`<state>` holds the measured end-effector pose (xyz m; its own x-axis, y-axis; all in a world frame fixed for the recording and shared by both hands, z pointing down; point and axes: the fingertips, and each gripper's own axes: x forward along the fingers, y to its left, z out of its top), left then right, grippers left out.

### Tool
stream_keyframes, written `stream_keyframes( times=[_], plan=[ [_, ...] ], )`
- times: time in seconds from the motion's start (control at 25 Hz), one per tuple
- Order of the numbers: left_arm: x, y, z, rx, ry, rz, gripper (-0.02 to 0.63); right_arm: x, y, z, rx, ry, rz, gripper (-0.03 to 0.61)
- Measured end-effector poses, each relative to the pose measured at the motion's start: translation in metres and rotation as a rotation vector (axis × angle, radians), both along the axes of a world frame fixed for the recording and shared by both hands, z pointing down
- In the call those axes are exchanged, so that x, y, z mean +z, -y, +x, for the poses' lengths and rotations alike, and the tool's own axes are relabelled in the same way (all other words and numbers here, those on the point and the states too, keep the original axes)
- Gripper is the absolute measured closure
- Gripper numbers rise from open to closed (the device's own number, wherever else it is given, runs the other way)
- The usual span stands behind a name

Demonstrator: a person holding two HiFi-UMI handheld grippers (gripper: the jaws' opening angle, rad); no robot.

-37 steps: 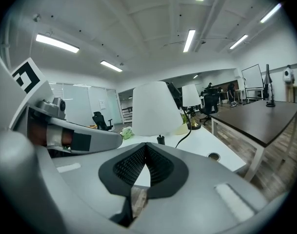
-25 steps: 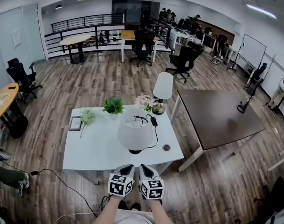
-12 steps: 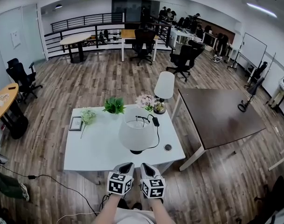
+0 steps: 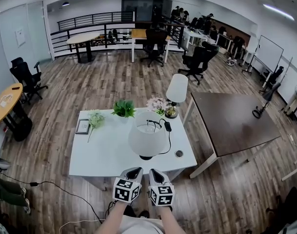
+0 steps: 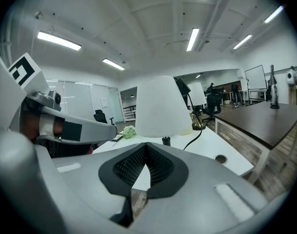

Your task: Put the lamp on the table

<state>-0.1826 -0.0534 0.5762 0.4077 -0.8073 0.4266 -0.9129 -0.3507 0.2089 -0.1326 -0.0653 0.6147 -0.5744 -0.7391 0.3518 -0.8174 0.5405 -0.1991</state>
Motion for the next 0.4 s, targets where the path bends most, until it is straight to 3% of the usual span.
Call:
stream_keyframes(
  times=[0.4],
  plan=[
    [0.0018,-0.0026,0.0046,0.008,-0.031,0.007,0.614,-0.0019,-0.0015,-0.0008,-0.005,0.024,0.011,0.557]
  ],
)
